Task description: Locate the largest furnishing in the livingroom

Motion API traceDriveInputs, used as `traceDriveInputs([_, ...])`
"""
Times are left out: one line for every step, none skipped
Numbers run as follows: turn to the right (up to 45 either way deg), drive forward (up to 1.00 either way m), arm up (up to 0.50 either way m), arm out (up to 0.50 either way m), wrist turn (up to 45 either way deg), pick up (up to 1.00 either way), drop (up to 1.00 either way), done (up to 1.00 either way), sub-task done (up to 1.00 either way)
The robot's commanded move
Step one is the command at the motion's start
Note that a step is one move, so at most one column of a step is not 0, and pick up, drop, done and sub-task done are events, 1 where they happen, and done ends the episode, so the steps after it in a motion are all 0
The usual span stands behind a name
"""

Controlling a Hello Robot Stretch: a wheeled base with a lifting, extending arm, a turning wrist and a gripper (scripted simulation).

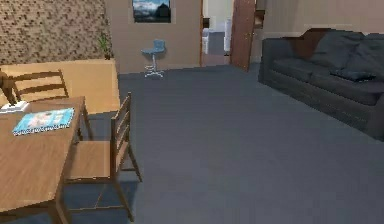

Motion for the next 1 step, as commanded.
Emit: traceDriveInputs([45.0, 0.00, 0.00, 0.00, 0.0, 0.00, 0.00, 0.00, 0.00])
